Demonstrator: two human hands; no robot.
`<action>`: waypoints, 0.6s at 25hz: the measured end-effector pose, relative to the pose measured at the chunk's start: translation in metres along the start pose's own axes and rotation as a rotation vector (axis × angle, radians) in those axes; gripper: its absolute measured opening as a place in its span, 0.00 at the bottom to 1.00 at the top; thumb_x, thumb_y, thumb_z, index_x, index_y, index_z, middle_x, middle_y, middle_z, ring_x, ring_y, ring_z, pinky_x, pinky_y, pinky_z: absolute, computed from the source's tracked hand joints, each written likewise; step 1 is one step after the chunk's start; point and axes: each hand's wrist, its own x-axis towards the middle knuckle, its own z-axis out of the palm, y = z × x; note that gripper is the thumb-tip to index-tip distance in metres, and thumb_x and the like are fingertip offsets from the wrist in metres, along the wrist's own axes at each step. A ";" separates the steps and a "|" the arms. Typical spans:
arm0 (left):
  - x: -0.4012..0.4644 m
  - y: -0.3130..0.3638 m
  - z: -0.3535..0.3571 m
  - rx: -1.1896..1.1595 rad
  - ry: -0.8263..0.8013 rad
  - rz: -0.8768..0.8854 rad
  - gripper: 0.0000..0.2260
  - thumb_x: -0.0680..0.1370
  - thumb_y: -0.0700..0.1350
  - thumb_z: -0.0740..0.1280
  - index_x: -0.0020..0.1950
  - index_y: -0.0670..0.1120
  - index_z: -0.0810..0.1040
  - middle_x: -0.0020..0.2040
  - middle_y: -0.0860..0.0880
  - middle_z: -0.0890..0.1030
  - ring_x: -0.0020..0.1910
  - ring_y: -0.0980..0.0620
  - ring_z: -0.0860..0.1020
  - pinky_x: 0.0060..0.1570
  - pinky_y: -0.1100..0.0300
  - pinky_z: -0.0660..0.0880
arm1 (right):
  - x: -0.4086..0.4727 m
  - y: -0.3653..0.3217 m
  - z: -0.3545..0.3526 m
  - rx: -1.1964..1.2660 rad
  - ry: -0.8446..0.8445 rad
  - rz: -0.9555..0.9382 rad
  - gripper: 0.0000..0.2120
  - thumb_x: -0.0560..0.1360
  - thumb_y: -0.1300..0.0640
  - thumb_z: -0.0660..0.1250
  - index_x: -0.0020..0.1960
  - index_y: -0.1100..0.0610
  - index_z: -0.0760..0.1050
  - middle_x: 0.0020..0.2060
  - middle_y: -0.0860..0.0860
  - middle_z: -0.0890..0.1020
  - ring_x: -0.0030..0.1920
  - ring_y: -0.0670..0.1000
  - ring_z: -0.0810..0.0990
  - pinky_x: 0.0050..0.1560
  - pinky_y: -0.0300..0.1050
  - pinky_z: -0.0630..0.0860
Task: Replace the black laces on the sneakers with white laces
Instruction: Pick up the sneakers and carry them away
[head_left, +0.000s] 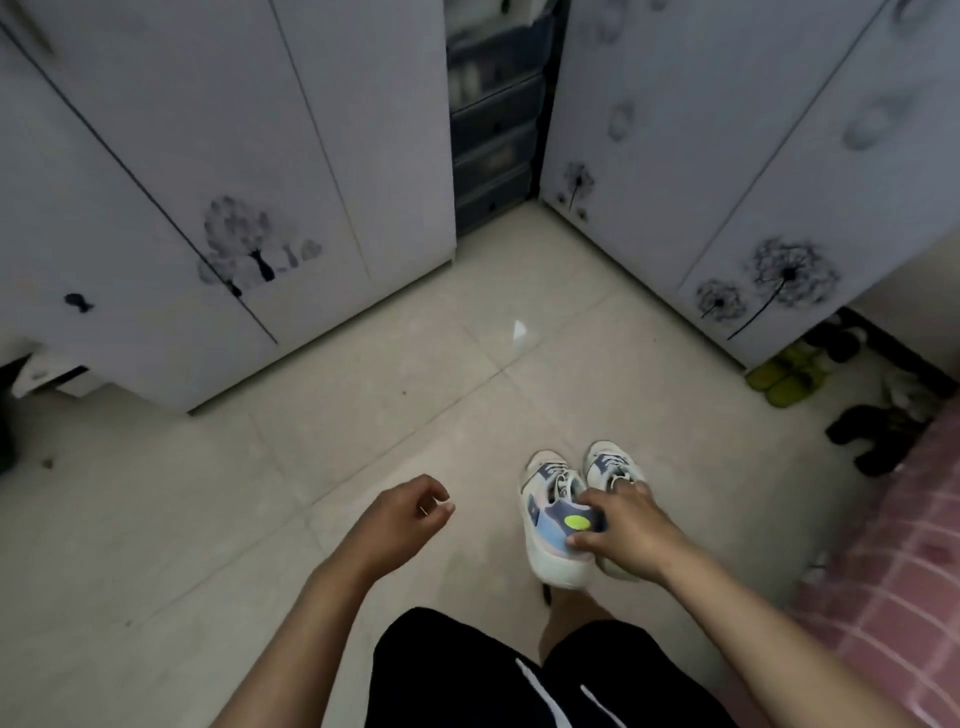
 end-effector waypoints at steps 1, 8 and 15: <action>0.028 0.019 -0.002 -0.008 0.015 -0.006 0.01 0.77 0.50 0.67 0.45 0.54 0.76 0.40 0.55 0.78 0.38 0.60 0.75 0.42 0.66 0.71 | 0.023 0.008 -0.020 -0.027 -0.001 -0.006 0.27 0.70 0.39 0.67 0.66 0.46 0.70 0.61 0.56 0.70 0.67 0.58 0.61 0.62 0.46 0.66; 0.227 0.152 -0.050 -0.082 0.086 -0.007 0.02 0.77 0.49 0.67 0.48 0.53 0.76 0.42 0.54 0.79 0.41 0.58 0.76 0.44 0.65 0.71 | 0.199 0.050 -0.189 -0.057 -0.060 -0.044 0.28 0.71 0.39 0.67 0.68 0.44 0.68 0.62 0.55 0.69 0.68 0.57 0.61 0.62 0.44 0.66; 0.432 0.196 -0.127 -0.116 0.064 -0.047 0.02 0.77 0.48 0.66 0.48 0.52 0.76 0.42 0.54 0.79 0.41 0.57 0.76 0.45 0.63 0.72 | 0.397 0.032 -0.303 -0.067 -0.093 -0.052 0.28 0.66 0.32 0.66 0.62 0.45 0.72 0.50 0.52 0.69 0.62 0.56 0.67 0.56 0.46 0.68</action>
